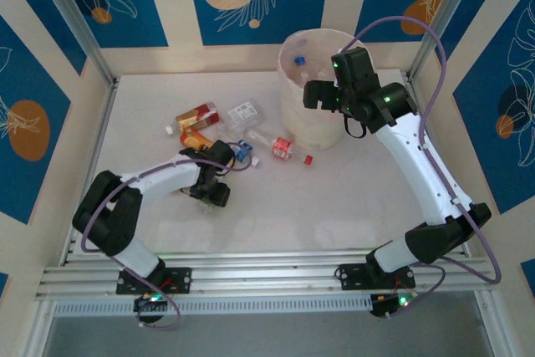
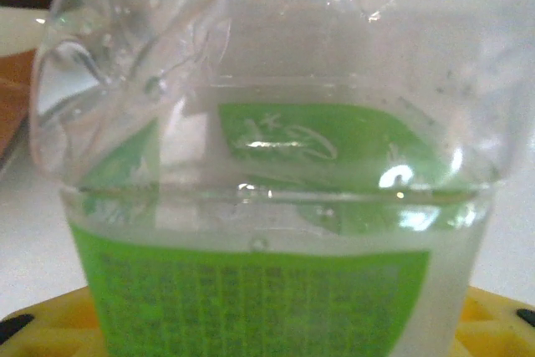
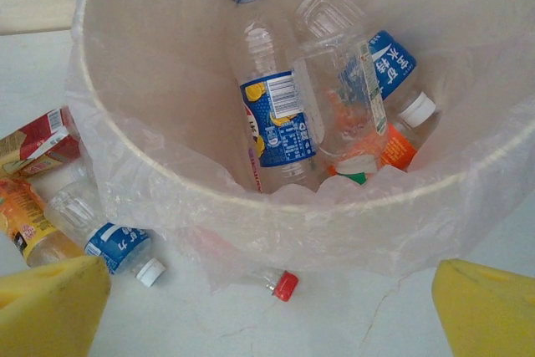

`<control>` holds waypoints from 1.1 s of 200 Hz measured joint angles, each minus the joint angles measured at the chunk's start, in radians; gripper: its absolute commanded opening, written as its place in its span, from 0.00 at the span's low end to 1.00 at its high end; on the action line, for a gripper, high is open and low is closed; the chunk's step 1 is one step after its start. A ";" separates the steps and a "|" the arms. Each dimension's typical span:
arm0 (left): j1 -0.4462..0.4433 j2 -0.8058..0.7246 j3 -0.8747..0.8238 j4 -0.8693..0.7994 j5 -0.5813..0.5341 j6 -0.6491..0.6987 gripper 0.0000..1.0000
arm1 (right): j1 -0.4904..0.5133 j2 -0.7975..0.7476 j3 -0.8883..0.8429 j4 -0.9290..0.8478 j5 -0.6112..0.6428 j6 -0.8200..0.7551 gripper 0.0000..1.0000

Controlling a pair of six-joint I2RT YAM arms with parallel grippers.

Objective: Put the plastic bottles in the bin

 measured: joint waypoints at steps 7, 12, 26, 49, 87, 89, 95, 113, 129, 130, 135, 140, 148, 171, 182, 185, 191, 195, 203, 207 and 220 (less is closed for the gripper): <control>-0.002 -0.022 0.002 -0.005 0.003 0.001 0.54 | 0.000 -0.001 -0.002 0.000 0.000 0.000 0.99; -0.003 -0.038 0.006 -0.009 0.004 0.001 0.54 | 0.000 -0.003 -0.003 0.000 0.000 0.000 0.99; -0.007 -0.081 0.013 -0.013 0.012 0.001 0.54 | 0.000 -0.007 -0.010 0.003 -0.004 0.000 0.99; -0.017 -0.178 0.033 -0.010 0.038 0.002 0.51 | 0.000 -0.022 -0.020 0.010 -0.031 0.002 0.99; -0.020 -0.335 0.039 0.043 0.097 0.012 0.45 | 0.000 -0.056 -0.049 0.051 -0.148 0.006 0.99; -0.020 -0.338 0.039 0.045 0.098 0.012 0.45 | 0.000 -0.058 -0.051 0.054 -0.158 0.007 0.99; -0.020 -0.364 0.038 0.065 0.111 0.018 0.45 | 0.000 -0.063 -0.056 0.063 -0.182 0.007 0.99; -0.021 -0.420 0.030 0.130 0.146 0.027 0.45 | 0.000 -0.075 -0.074 0.092 -0.264 0.008 0.99; -0.021 -0.456 0.012 0.203 0.190 0.034 0.45 | -0.004 -0.082 -0.097 0.127 -0.362 0.010 0.99; -0.021 -0.458 0.011 0.207 0.193 0.034 0.45 | -0.004 -0.082 -0.098 0.128 -0.367 0.010 0.99; -0.022 -0.467 0.005 0.236 0.212 0.039 0.45 | -0.007 -0.084 -0.106 0.143 -0.403 0.012 0.97; -0.022 -0.473 0.000 0.257 0.224 0.040 0.45 | -0.008 -0.084 -0.114 0.154 -0.433 0.015 0.96; -0.022 -0.482 -0.007 0.304 0.256 0.048 0.46 | -0.012 -0.084 -0.130 0.179 -0.494 0.019 0.94; -0.022 -0.486 -0.015 0.419 0.328 0.057 0.46 | -0.016 -0.085 -0.170 0.245 -0.641 0.037 0.89; -0.022 -0.486 -0.015 0.471 0.364 0.061 0.46 | -0.015 -0.085 -0.182 0.273 -0.704 0.044 0.86; -0.022 -0.486 -0.015 0.483 0.371 0.061 0.46 | -0.015 -0.084 -0.184 0.279 -0.718 0.046 0.85; -0.022 -0.484 -0.015 0.513 0.393 0.065 0.46 | -0.015 -0.084 -0.187 0.294 -0.745 0.048 0.83; -0.022 -0.483 -0.015 0.535 0.406 0.065 0.46 | -0.015 -0.084 -0.187 0.298 -0.756 0.055 0.82; -0.022 -0.478 -0.014 0.560 0.425 0.065 0.46 | -0.012 -0.084 -0.188 0.315 -0.784 0.058 0.81; -0.022 -0.475 -0.013 0.572 0.437 0.065 0.46 | -0.011 -0.084 -0.188 0.323 -0.793 0.057 0.80; -0.022 -0.459 -0.010 0.612 0.469 0.064 0.46 | -0.005 -0.084 -0.188 0.346 -0.821 0.060 0.76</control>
